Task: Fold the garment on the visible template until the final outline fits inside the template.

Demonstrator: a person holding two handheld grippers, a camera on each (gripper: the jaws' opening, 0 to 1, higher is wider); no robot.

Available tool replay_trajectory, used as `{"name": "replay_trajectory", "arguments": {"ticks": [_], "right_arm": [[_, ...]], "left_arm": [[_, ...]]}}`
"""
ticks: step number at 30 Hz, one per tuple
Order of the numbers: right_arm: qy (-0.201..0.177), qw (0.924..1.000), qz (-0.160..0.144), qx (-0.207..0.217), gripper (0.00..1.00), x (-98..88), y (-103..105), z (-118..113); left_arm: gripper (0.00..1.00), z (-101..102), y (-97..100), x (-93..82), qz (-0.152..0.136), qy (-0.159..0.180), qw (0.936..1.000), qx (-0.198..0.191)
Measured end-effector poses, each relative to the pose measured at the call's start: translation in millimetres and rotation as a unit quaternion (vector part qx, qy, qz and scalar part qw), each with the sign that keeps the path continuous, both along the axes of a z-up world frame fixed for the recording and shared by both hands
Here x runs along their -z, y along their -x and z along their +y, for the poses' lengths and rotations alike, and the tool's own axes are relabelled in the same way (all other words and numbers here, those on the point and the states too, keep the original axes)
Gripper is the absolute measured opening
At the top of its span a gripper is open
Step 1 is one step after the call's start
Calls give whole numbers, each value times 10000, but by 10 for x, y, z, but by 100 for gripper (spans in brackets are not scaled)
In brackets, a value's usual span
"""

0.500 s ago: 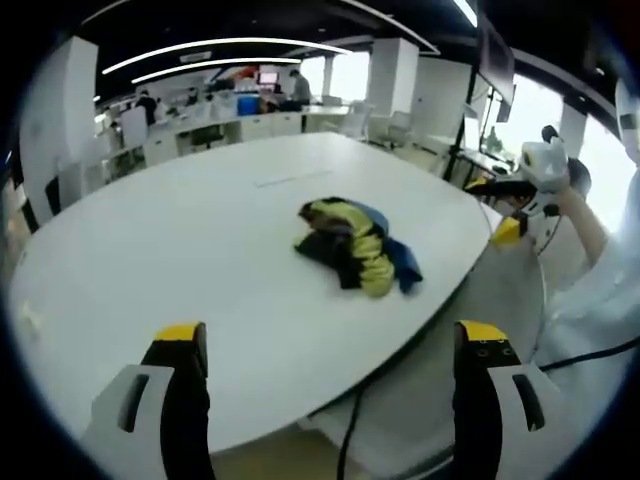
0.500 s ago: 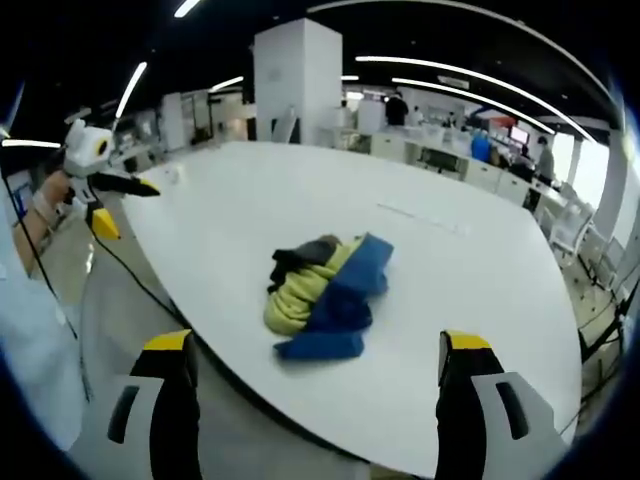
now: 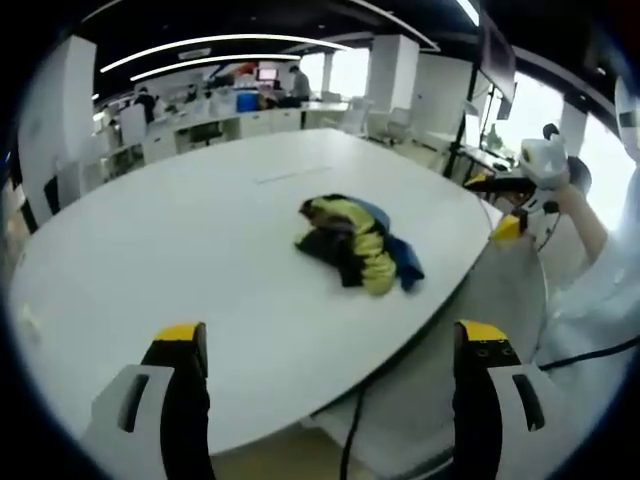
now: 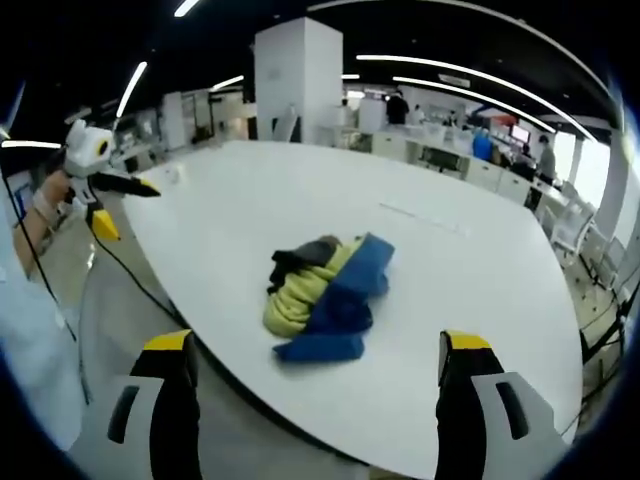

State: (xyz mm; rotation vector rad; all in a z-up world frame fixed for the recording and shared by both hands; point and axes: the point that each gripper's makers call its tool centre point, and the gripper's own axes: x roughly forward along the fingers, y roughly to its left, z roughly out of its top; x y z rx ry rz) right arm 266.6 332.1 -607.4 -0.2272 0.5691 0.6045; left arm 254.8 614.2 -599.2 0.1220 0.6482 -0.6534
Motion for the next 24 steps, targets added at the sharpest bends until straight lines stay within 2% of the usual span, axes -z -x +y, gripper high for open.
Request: {"name": "replay_trajectory", "arguments": {"ticks": [24], "right_arm": [[-39, 10000, 24, -59, 100, 16, -28, 12]], "left_arm": [[100, 20, 3, 7, 17, -24, 10000, -78]]}}
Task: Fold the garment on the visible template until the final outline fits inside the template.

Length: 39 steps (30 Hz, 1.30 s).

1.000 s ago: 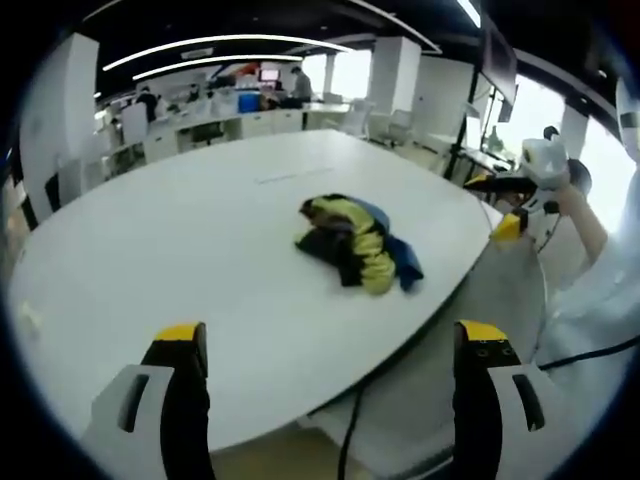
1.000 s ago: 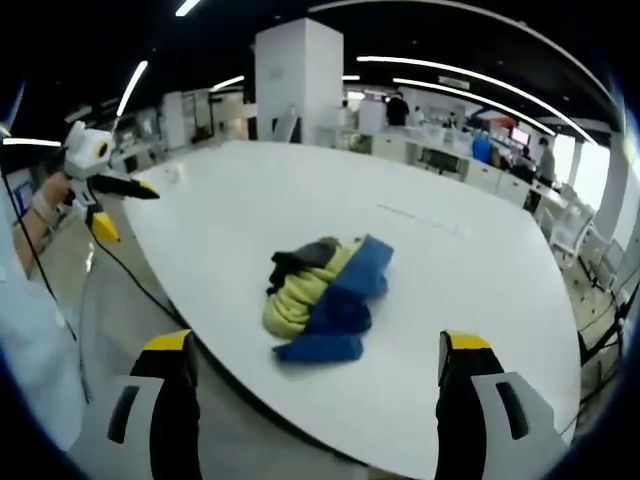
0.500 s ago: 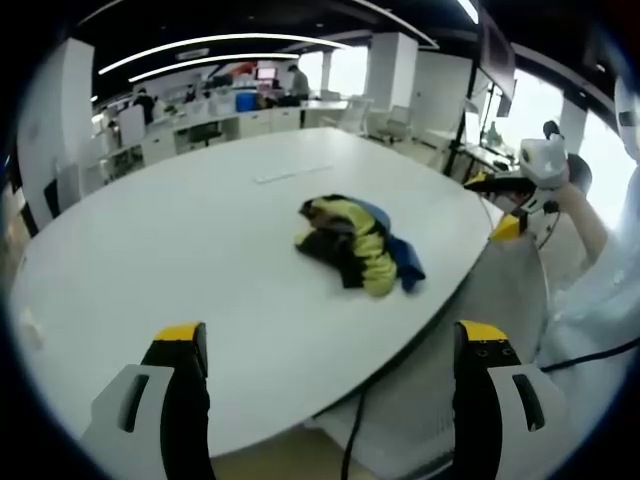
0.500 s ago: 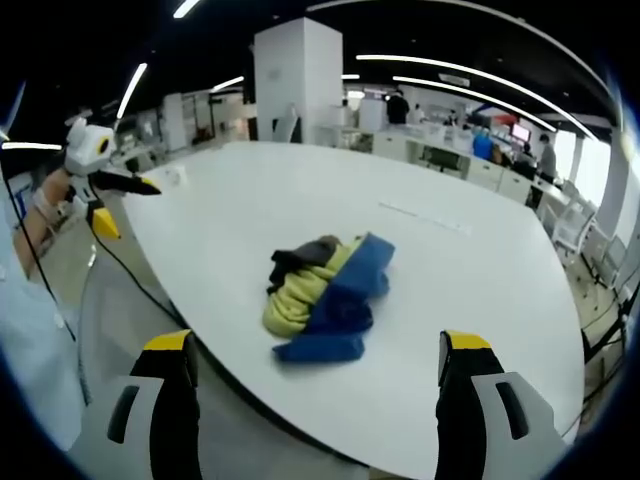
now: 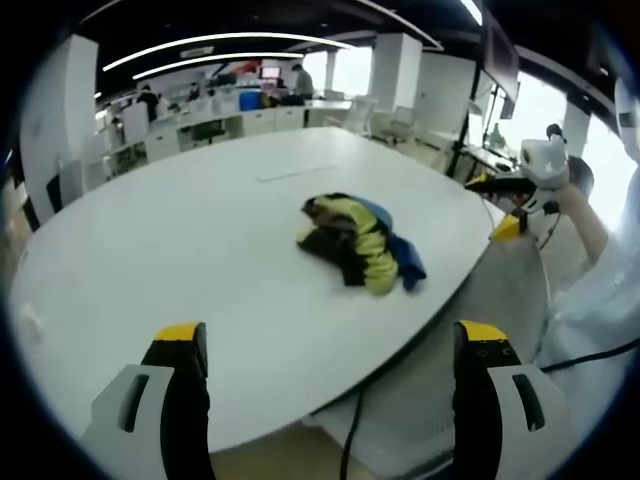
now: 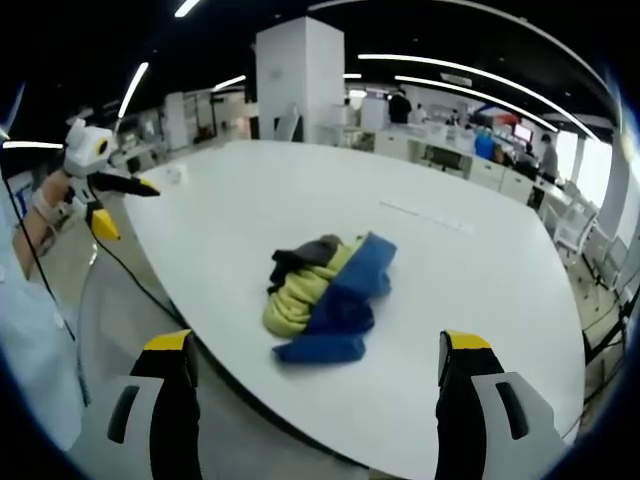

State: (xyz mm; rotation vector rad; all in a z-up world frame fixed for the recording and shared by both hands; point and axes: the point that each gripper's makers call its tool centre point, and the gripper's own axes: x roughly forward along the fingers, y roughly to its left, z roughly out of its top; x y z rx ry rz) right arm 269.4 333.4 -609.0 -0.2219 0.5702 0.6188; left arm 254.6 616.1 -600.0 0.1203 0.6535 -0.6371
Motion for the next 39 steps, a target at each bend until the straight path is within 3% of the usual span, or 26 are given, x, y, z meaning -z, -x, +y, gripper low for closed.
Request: {"name": "replay_trajectory", "arguments": {"ticks": [26, 39], "right_arm": [[-81, 10000, 10, 50, 100, 48, -9, -41], [-143, 9999, -15, -27, 99, 38, -122, -8]], "left_arm": [[100, -76, -30, -2, 26, -52, 9999, 107], [96, -261, -288, -72, -51, 0, 9994, 332]]}}
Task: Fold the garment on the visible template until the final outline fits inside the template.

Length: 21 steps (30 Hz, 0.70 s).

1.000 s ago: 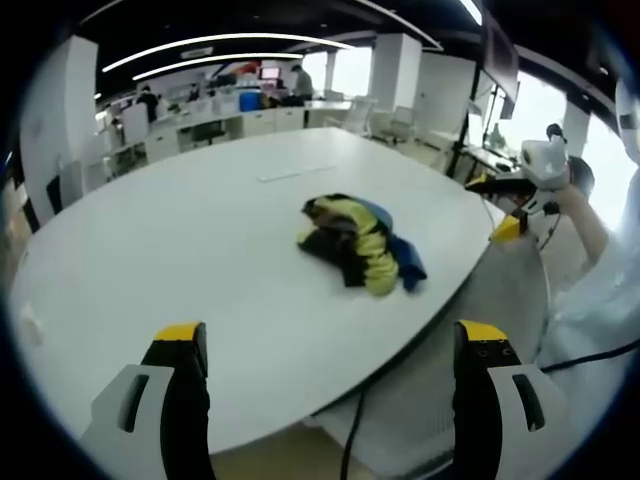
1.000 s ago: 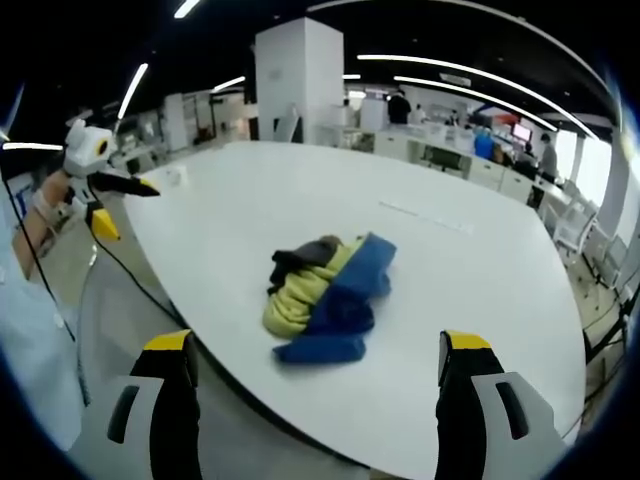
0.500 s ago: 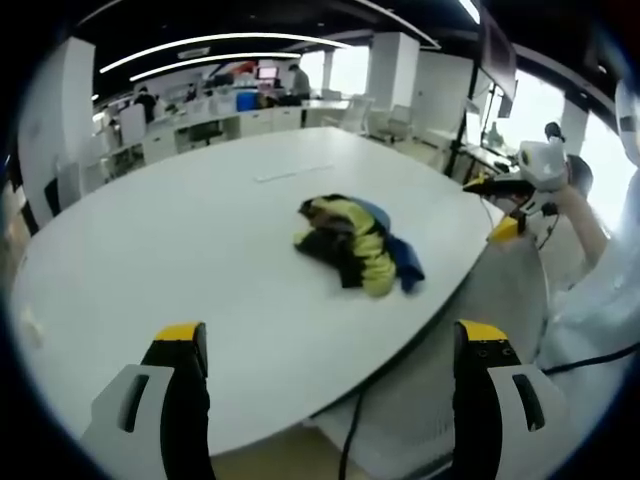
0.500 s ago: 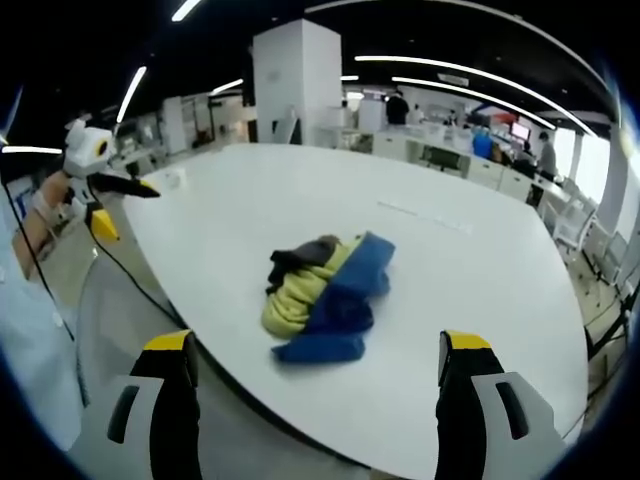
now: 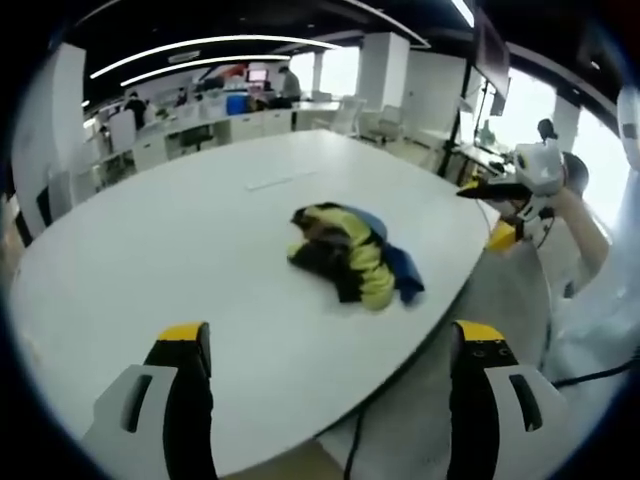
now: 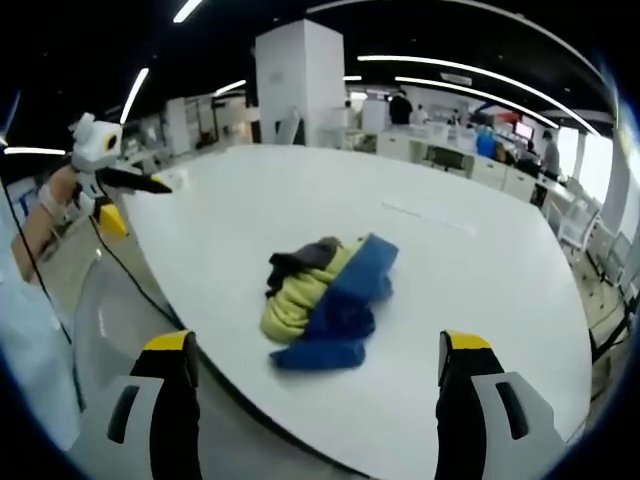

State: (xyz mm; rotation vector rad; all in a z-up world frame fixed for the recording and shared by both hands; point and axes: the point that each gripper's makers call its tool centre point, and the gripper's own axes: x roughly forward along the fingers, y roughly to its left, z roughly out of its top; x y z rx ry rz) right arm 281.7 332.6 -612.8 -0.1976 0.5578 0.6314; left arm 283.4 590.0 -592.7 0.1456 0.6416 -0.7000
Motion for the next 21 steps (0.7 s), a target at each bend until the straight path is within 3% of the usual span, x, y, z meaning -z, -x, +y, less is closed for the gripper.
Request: {"name": "replay_trajectory", "arguments": {"ticks": [11, 14, 21], "right_arm": [[-21, 10000, -24, -40, 99, -12, -53, -23], [10, 10000, 0, -65, 99, 4, -74, -34], [-10, 10000, -39, -36, 99, -23, -123, -59]], "left_arm": [[90, -229, -190, -60, -11, 242, 9990, 383], [88, -345, -249, -80, 50, 507, 9972, 539], [87, -505, -362, -69, 65, 470, 9959, 774]]}}
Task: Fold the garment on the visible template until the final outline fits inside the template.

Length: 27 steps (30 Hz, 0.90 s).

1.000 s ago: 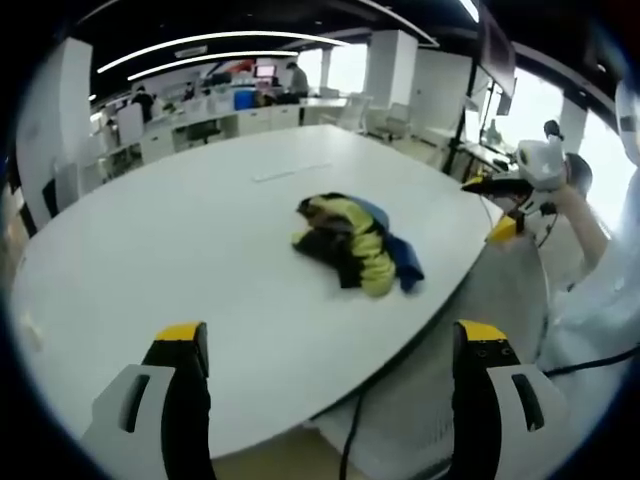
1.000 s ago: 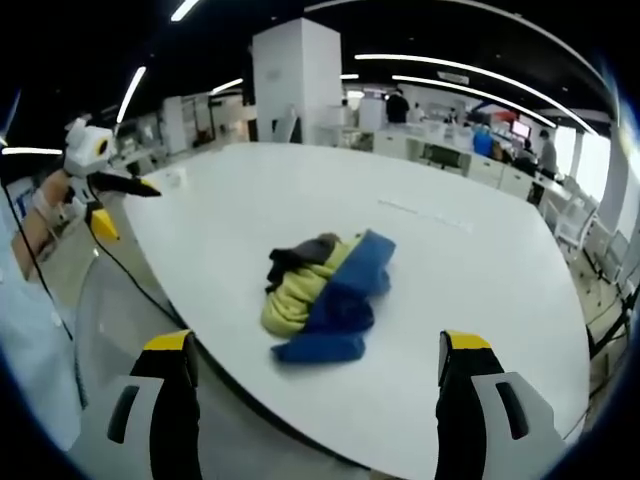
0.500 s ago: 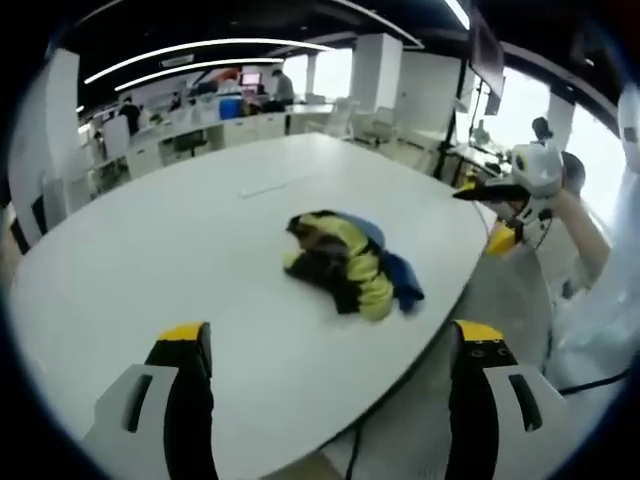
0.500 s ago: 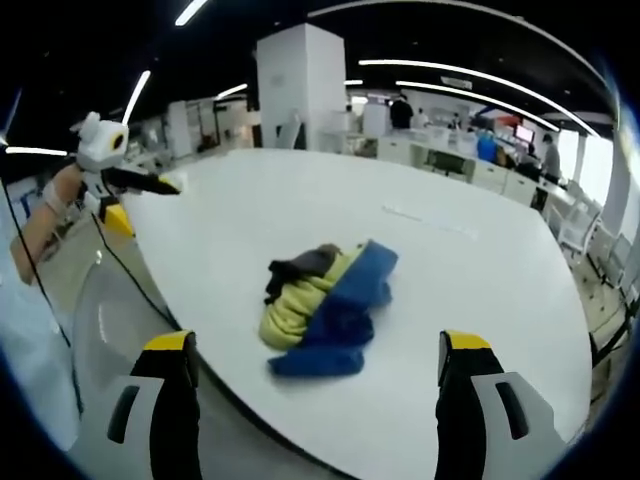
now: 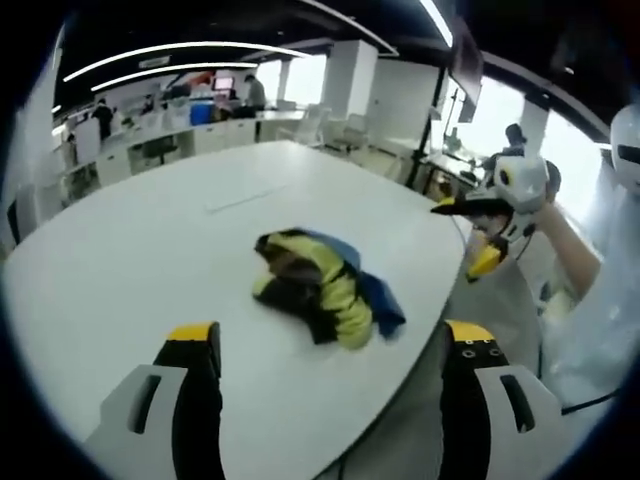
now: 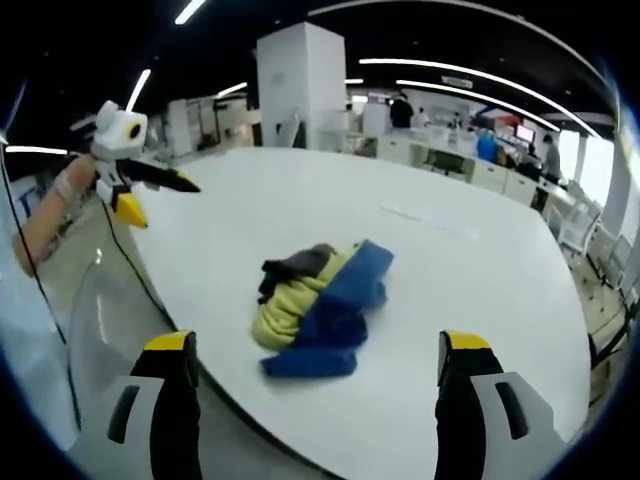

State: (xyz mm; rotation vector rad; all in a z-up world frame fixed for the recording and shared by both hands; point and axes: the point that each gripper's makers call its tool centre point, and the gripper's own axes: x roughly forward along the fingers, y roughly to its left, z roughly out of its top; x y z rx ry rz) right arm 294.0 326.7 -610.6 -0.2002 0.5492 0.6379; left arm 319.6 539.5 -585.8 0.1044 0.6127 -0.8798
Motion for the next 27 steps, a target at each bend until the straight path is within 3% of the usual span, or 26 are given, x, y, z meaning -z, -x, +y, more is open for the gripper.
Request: {"name": "replay_trajectory", "arguments": {"ticks": [5, 11, 27], "right_arm": [[5, 10000, -10, 11, 99, 0, -29, -7], [37, 9999, 70, -106, 99, 63, -18, 45], [29, 10000, 2, -94, 99, 22, -134, 13]], "left_arm": [[86, -62, -67, 8, 1, 9, 10000, 84], [84, -174, -135, 50, 154, 268, 9994, 137], [79, -391, -292, 239, 416, 204, 9980, 419]]}}
